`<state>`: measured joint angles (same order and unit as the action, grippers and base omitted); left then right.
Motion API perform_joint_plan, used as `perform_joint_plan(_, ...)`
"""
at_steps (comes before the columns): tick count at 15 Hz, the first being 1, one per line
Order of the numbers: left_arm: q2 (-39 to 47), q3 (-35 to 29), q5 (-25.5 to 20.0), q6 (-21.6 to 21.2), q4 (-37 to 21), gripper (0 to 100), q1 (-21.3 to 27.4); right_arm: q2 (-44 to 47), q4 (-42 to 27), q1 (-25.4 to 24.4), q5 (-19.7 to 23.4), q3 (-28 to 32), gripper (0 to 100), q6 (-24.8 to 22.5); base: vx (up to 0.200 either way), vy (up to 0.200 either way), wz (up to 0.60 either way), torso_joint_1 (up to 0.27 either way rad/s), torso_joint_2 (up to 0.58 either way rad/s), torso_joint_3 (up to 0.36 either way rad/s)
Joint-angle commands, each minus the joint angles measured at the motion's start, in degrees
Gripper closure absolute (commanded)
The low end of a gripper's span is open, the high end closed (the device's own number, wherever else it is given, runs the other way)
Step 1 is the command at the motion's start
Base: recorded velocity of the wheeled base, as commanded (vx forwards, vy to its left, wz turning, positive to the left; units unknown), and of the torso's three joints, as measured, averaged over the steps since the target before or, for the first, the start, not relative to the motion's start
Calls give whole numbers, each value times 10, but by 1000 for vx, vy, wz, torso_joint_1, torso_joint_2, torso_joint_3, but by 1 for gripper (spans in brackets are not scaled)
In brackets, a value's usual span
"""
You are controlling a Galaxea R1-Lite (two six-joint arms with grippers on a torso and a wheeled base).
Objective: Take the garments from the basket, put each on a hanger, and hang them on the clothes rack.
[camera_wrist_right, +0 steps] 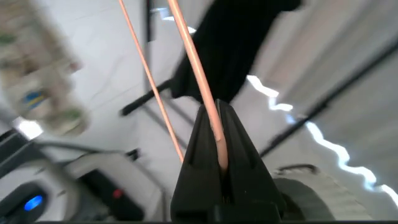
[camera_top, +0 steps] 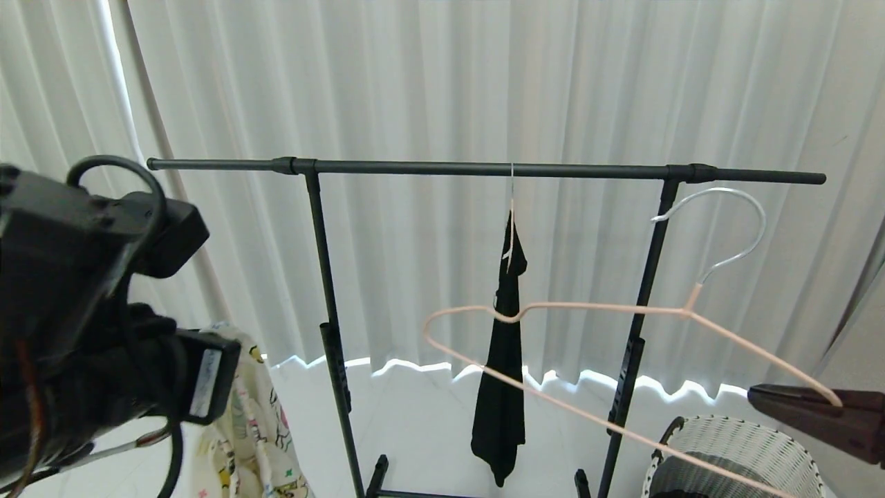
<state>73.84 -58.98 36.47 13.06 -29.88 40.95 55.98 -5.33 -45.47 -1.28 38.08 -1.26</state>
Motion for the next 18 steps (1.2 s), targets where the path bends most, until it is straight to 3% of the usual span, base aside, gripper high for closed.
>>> perform_joint_plan(1,118,-95,4,72,0,100,-21,63,3,-80,-8,1,100,29,0,0,0,0,0,0)
perform_joint_plan(4,149,-140,4,91,0,100,-18,135,73,-88,-19,1,100,58,0,0,0,0,0,0)
perform_joint_plan(8,167,-144,27,113,0,100,-18,193,168,-88,-36,2,100,95,0,0,0,0,0,0)
perform_joint_plan(12,199,-145,70,153,0,100,-34,184,169,-88,-36,2,100,106,0,0,0,0,0,0)
perform_joint_plan(18,195,-147,69,144,0,100,-35,148,146,-86,-36,-1,100,114,0,0,0,0,0,0)
